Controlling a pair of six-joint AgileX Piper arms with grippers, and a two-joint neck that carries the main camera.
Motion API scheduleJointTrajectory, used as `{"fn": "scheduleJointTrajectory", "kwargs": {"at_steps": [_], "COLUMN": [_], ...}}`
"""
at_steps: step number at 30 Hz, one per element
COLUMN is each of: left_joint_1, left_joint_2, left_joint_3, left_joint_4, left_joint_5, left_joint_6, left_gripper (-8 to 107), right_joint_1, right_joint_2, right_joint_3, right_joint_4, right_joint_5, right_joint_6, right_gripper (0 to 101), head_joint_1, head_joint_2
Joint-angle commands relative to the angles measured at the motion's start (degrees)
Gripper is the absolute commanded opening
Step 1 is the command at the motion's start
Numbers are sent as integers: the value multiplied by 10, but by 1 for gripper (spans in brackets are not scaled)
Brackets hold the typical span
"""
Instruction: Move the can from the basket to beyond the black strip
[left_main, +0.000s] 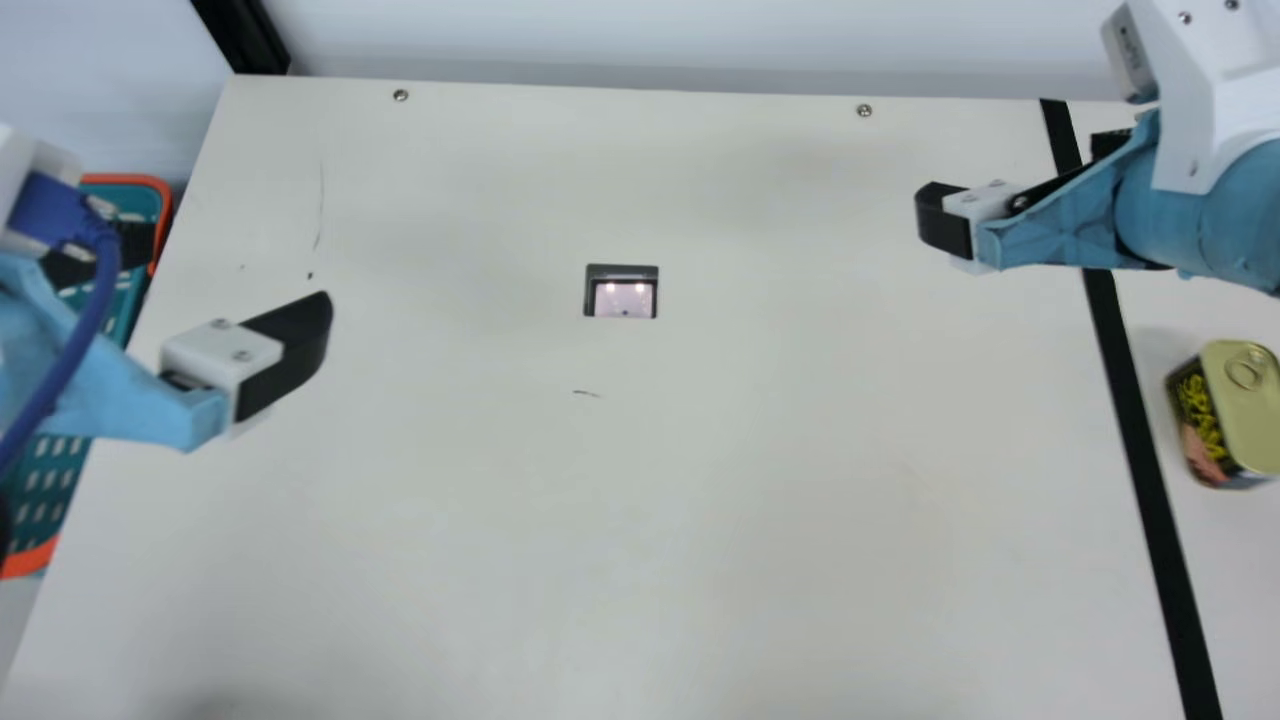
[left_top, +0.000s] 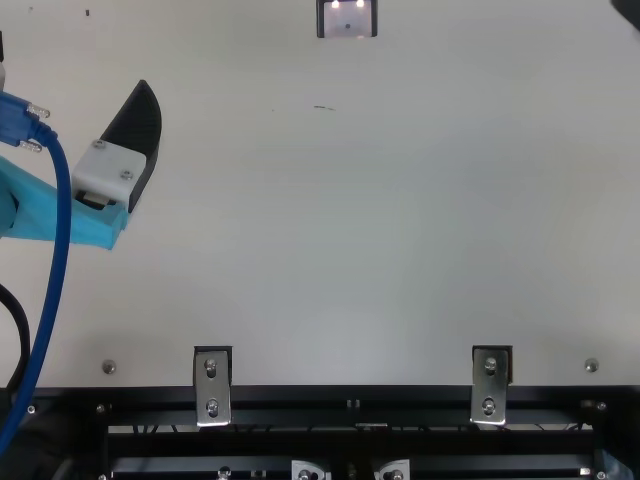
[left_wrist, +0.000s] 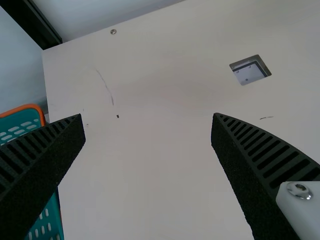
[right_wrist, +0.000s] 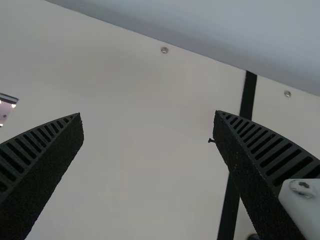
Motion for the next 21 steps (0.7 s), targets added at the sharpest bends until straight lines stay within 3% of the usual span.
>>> {"fn": "scheduleJointTrajectory", "kwargs": {"at_steps": [1, 4, 5, 21], "left_joint_1": [0, 0, 0, -4], "left_joint_2": [0, 0, 0, 3], "left_joint_3": [0, 0, 0, -5], "left_joint_4": [0, 0, 0, 4], "left_joint_5": [0, 0, 0, 0], "left_joint_6": [0, 0, 0, -3], "left_gripper": [90, 90, 90, 90], "right_joint_1": [29, 56, 41, 67], "right_joint_2": [5, 13, 11, 13], "right_joint_3": [-11, -26, -21, -35], "right_joint_4": [-19, -49, -31, -70], "right_joint_5": [4, 17, 9, 27], "right_joint_6": [25, 51, 38, 83], "right_gripper": [101, 101, 101, 101], "head_joint_1": [1, 1, 1, 1], "head_joint_2": [11, 11, 11, 11]}}
